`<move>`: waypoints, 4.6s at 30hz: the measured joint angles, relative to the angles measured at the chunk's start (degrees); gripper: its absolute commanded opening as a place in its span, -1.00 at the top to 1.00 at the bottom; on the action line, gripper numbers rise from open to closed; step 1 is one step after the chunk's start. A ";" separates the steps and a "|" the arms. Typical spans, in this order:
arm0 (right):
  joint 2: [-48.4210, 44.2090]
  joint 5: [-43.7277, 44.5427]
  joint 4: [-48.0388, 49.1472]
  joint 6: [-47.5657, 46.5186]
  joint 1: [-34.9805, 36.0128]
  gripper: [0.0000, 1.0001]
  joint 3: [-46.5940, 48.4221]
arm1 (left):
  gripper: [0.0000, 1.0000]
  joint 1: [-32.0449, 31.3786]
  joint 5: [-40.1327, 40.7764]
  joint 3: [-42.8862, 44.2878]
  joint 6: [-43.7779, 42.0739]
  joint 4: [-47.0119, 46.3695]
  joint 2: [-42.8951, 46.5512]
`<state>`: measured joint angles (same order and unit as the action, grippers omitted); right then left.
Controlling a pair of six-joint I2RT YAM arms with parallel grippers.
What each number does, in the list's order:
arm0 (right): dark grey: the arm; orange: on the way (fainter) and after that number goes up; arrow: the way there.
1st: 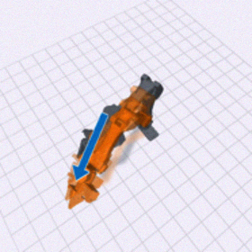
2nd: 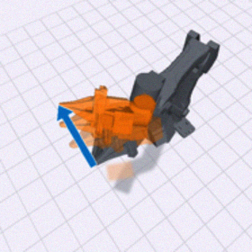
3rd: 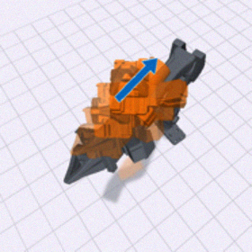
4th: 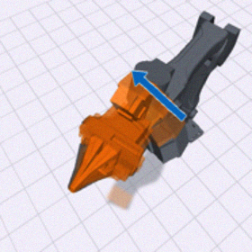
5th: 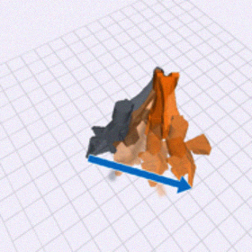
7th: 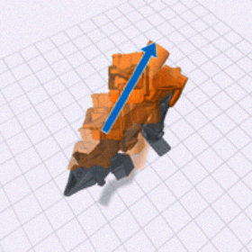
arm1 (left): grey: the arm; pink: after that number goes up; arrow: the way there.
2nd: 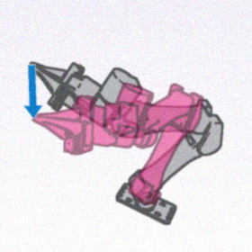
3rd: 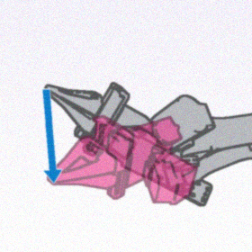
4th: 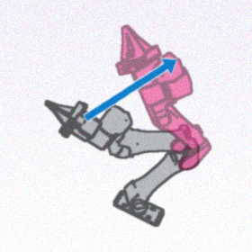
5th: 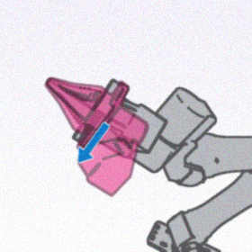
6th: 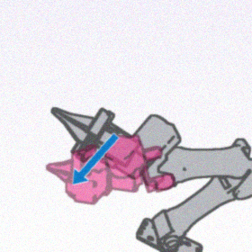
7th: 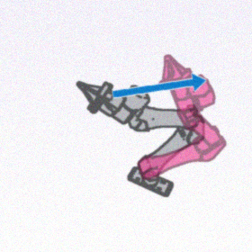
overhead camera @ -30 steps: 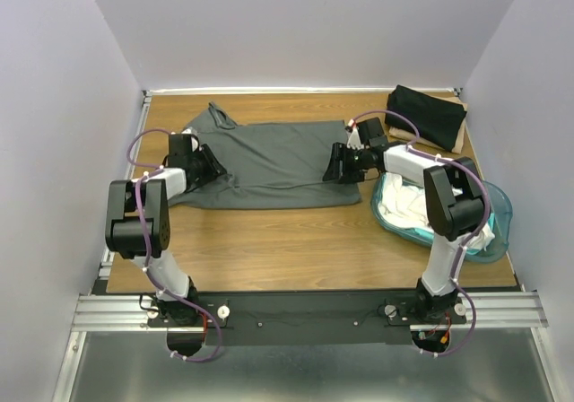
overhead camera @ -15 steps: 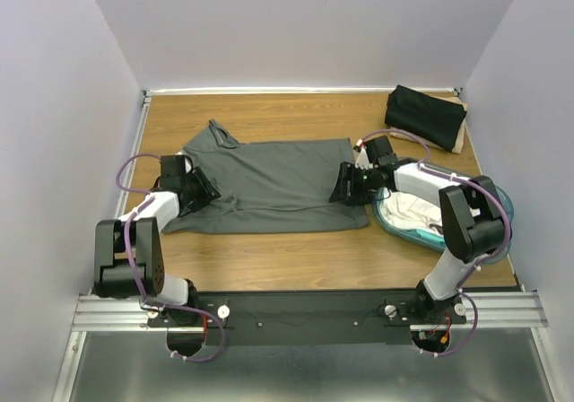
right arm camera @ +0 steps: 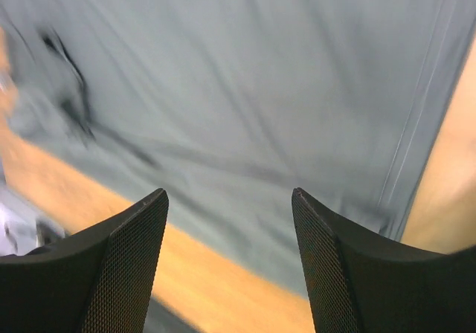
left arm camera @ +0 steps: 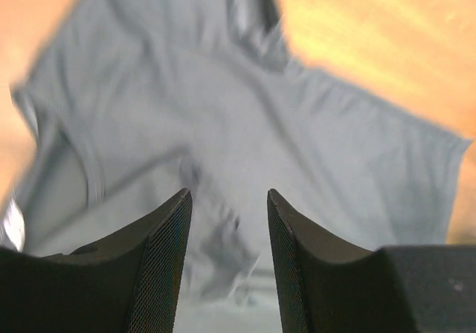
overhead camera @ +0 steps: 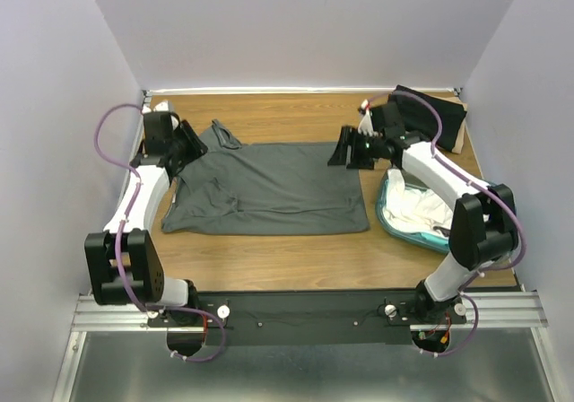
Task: Fold and stack the t-shirts
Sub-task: Fold the tshirt
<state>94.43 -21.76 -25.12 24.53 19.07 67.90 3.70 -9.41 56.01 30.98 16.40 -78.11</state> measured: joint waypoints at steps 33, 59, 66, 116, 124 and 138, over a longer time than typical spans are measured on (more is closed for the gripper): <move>37.57 16.79 -0.44 -3.43 -6.08 0.12 37.11 | 0.01 3.15 -2.08 53.13 -11.67 6.01 -49.11; 38.29 16.31 1.66 -2.89 -6.45 0.35 36.57 | 0.01 0.37 -6.71 64.83 -8.37 6.51 -62.84; 38.01 16.20 2.27 -2.62 -6.45 0.36 35.95 | 0.02 0.31 -5.38 64.72 -7.82 6.67 -62.93; 39.67 21.75 -0.72 -0.15 -6.47 0.99 51.80 | 1.00 2.25 -15.19 72.39 4.07 -6.08 -63.36; 38.99 20.13 0.20 -2.12 -6.73 0.99 49.68 | 1.00 3.13 -15.76 50.58 7.50 -8.13 -49.94; 29.88 19.06 2.36 -4.83 -6.78 0.99 33.31 | 1.00 3.43 -15.28 15.78 12.72 -16.83 -19.93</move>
<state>124.31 -2.70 -22.76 19.70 12.29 101.21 7.14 -24.69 71.79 43.70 -0.43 -98.04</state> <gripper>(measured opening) 0.008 0.006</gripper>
